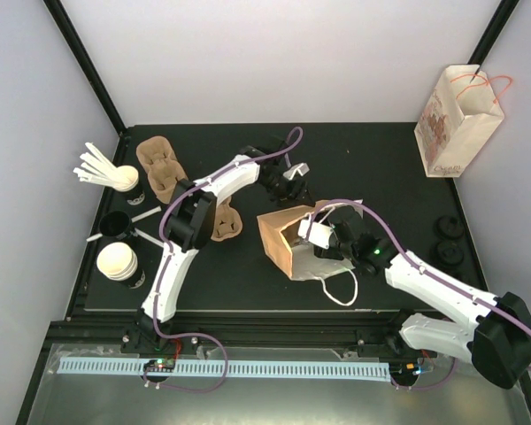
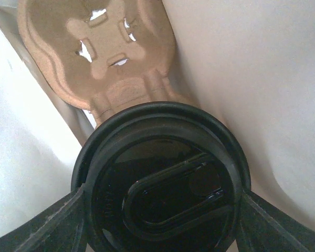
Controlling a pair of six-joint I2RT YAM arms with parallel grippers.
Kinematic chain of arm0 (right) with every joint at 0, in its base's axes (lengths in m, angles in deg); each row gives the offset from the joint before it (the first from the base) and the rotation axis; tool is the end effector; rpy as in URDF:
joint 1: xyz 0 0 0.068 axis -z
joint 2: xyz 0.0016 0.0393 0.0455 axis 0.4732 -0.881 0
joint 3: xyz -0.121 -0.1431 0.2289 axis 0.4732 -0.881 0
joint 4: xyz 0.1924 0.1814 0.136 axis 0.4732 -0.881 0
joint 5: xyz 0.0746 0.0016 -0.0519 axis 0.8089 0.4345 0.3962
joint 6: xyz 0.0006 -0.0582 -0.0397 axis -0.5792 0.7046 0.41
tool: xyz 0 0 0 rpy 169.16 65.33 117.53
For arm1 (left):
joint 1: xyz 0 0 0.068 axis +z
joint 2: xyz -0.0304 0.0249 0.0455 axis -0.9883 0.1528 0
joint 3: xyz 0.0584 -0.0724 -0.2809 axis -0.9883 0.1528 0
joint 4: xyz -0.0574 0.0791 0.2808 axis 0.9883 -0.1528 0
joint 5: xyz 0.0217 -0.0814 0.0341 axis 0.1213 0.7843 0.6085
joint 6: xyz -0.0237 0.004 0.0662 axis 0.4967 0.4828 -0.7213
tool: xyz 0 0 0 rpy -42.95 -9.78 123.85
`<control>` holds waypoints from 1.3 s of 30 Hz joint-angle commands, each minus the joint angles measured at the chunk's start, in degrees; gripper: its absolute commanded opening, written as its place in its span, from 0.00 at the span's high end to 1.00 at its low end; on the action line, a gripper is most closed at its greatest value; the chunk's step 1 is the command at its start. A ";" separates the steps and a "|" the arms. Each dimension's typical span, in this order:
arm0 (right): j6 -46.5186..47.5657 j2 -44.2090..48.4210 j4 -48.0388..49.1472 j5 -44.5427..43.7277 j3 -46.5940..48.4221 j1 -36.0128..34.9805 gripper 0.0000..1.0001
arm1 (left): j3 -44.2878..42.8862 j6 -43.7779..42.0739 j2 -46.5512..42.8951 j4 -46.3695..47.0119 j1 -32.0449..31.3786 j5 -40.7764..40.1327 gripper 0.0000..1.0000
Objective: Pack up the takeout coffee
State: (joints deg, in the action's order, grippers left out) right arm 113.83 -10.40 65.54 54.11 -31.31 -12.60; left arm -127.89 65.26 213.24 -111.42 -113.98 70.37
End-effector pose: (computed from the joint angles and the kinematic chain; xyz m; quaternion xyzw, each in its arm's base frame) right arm 0.2081 0.1674 0.2127 -0.5959 0.6930 -0.0880 0.3960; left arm 0.4420 -0.3335 0.1608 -0.1857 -0.8899 0.4163 0.0142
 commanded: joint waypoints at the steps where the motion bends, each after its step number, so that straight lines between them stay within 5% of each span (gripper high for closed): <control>1: 2.24 -2.97 -9.35 -4.16 -3.33 0.85 0.47 | -0.73 -1.05 3.37 -2.76 -2.81 3.62 0.34; 20: 2.68 -13.59 -5.39 -6.62 -0.18 0.85 0.43 | 0.37 -0.27 4.57 -1.58 -2.96 6.81 0.36; 39: -14.96 -13.79 -25.65 4.52 18.79 2.61 0.44 | 5.18 0.60 1.24 -0.16 -2.85 10.27 0.36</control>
State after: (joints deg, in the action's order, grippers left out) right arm 104.59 -23.36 50.26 57.28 -13.94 -10.96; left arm -125.59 66.05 215.45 -105.46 -114.36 76.35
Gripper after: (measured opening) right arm 0.706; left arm 0.640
